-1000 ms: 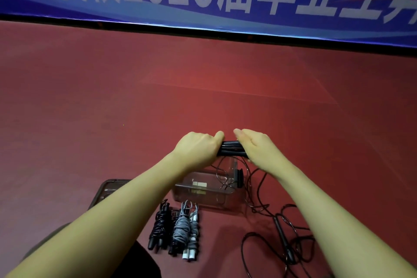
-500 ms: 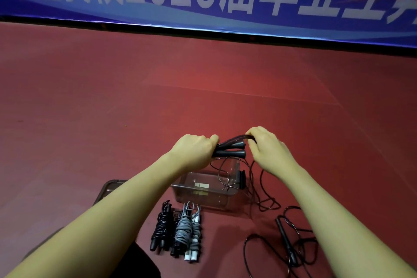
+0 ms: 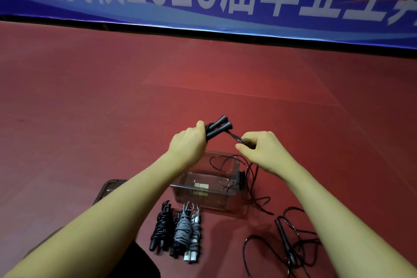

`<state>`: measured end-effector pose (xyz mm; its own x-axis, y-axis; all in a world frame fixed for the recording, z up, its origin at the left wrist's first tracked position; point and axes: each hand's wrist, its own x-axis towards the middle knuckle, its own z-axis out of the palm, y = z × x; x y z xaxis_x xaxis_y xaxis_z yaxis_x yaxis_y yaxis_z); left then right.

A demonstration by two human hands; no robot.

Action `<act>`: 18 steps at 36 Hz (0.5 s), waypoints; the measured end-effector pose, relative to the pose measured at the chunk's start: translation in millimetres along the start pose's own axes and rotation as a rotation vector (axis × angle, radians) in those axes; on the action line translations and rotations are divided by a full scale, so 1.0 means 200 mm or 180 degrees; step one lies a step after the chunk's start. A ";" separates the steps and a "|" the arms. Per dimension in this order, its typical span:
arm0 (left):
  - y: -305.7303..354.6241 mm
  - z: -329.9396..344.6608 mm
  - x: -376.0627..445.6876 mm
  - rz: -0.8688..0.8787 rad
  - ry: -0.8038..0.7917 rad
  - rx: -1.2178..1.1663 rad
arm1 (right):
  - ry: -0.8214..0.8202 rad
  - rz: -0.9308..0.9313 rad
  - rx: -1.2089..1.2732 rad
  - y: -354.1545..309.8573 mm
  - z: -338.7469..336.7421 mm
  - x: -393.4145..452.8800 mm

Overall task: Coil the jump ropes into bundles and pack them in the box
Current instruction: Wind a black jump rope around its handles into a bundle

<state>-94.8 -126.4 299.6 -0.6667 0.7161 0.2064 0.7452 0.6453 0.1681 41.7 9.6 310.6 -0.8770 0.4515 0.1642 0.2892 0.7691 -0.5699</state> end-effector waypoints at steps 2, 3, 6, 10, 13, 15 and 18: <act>-0.01 0.01 0.00 -0.0003 -0.0027 0.0088 | -0.0031 -0.0174 -0.0037 -0.03 -0.01 -0.01; -0.01 0.01 0.01 0.0026 -0.0033 0.0150 | -0.0013 -0.0278 -0.0156 -0.05 -0.02 -0.01; -0.01 0.01 0.01 0.0180 -0.0055 0.0370 | 0.0583 -0.0972 -0.0822 -0.07 -0.03 -0.02; -0.01 0.02 0.00 0.0550 -0.0144 0.0653 | 0.1207 -0.1567 -0.0919 -0.09 -0.02 -0.01; -0.01 0.02 -0.01 0.0865 -0.0200 0.0819 | 0.1123 -0.0762 -0.0045 -0.11 -0.02 0.01; -0.02 0.01 -0.02 0.1062 -0.0187 0.0851 | 0.1099 -0.0272 0.0511 -0.09 -0.02 0.04; -0.02 -0.01 -0.03 0.1379 -0.0213 0.0898 | 0.1122 0.0009 0.0852 -0.06 -0.03 0.07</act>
<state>-94.5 -134.2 299.4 -0.3041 0.9429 0.1357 0.9267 0.3258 -0.1874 27.7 9.9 323.8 -0.6786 0.6158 0.4005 0.1413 0.6445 -0.7515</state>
